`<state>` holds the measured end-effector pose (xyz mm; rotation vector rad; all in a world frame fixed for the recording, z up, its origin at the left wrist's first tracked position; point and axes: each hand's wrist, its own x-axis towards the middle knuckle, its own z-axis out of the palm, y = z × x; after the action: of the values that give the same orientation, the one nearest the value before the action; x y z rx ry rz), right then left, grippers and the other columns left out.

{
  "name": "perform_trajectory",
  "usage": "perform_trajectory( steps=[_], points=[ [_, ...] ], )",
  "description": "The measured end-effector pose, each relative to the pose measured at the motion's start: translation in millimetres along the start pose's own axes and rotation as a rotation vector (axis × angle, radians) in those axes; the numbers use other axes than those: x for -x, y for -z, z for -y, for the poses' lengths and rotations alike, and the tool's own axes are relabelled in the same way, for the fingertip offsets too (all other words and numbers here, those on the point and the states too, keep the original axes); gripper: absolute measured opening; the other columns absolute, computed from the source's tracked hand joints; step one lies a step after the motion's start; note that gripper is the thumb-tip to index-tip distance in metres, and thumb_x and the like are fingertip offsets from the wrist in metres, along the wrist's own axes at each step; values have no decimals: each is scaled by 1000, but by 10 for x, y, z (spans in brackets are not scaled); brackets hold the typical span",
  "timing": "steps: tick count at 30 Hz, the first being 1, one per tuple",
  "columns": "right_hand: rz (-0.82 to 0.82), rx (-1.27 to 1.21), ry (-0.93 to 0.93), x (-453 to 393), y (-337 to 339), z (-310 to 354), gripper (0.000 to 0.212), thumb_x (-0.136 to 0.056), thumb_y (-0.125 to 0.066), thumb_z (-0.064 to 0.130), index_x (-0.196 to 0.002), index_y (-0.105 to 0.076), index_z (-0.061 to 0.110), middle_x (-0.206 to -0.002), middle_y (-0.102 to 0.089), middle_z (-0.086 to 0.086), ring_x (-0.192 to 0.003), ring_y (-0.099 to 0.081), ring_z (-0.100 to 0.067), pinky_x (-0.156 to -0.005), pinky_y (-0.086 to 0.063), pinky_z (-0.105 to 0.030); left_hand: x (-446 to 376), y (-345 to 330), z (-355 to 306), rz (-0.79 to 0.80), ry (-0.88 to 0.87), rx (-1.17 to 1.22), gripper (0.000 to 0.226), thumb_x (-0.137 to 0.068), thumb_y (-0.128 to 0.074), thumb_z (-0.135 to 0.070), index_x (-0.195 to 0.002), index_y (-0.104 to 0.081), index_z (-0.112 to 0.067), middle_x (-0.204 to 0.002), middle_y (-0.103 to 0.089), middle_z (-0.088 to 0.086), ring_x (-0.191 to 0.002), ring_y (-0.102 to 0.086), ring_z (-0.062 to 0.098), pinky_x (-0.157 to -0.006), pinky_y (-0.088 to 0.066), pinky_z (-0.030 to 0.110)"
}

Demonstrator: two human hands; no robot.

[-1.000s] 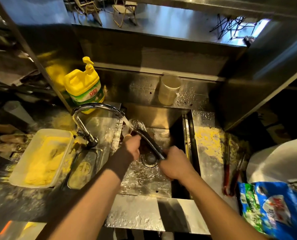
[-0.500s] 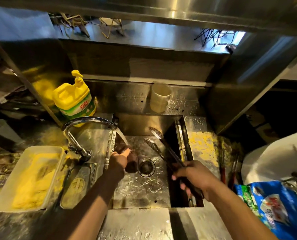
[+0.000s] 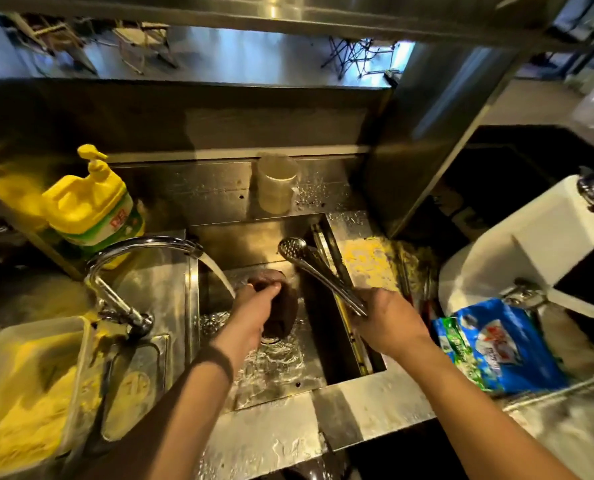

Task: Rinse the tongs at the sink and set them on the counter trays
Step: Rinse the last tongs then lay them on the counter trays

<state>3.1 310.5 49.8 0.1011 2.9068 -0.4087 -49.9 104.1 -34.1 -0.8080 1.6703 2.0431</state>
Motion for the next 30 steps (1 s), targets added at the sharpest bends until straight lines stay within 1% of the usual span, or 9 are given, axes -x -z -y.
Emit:
perform_trajectory(
  steps=[3,6,10,13,15,18,22,25,30],
  points=[
    [92,-358,-143,94,136,-141,22,-82,-60,13,-101,-72,14,-76,-72,-14,-68,-69,-30,-57,-55,-38,84,-235,-45,77,-39,12,12,-92,-63,-18,-104,-66,-19,-78,-76,7,-64,-74,23,-52,-57,31],
    [91,-698,-276,281,286,-384,5,-81,-65,7,-85,-67,3,-47,-62,-4,-39,-57,-19,-37,-46,-27,225,-607,-47,161,-72,-14,21,-92,-63,-16,-113,-66,-15,-86,-75,14,-73,-72,29,-67,-57,41],
    [30,-827,-324,558,510,-739,4,-81,-69,8,-82,-65,8,-53,-63,-8,-38,-56,-14,-38,-43,-25,427,-1142,-34,255,-95,-51,18,-92,-64,-16,-110,-66,-14,-85,-77,8,-74,-74,25,-63,-58,34],
    [-52,-827,-319,836,679,-1124,11,-81,-67,7,-71,-63,12,-50,-63,-3,-36,-54,-14,-38,-43,-23,647,-1650,29,318,-114,-108,21,-90,-67,-18,-111,-67,-14,-96,-75,11,-85,-72,26,-74,-59,37],
    [-133,-825,-348,1105,803,-1480,19,-80,-69,7,-65,-60,14,-43,-57,3,-35,-54,-13,-38,-43,-23,872,-2083,166,393,-118,-146,13,-89,-68,-16,-101,-69,-14,-85,-75,6,-71,-73,19,-60,-57,28],
    [-222,-829,-398,1439,910,-1889,11,-77,-72,8,-70,-64,8,-42,-54,2,-35,-53,-10,-37,-39,-16,1182,-2542,354,486,-118,-184,5,-90,-66,-11,-86,-68,-13,-60,-72,-3,-49,-68,8,-46,-51,19],
    [-332,-943,-503,2035,1038,-2561,9,-81,-70,8,-81,-64,1,-43,-55,-2,-38,-53,-19,-36,-42,-22,1739,-3237,733,650,-95,-275,20,-92,-62,-10,-109,-65,-2,-91,-70,16,-73,-67,25,-65,-55,29],
    [-400,-996,-591,2496,1110,-2973,9,-82,-69,9,-90,-66,4,-46,-59,-6,-38,-53,-17,-38,-44,-24,2096,-3716,1053,777,-40,-315,24,-92,-62,-14,-113,-65,-2,-100,-73,17,-90,-70,32,-83,-56,42],
    [-552,-1095,-732,3275,1232,-3589,25,-83,-67,10,-108,-66,3,-53,-58,-11,-43,-52,-16,-39,-43,-25,2737,-4504,1686,917,29,-352,16,-88,-69,-16,-104,-68,-12,-85,-78,7,-78,-75,24,-69,-57,33]
  ],
)
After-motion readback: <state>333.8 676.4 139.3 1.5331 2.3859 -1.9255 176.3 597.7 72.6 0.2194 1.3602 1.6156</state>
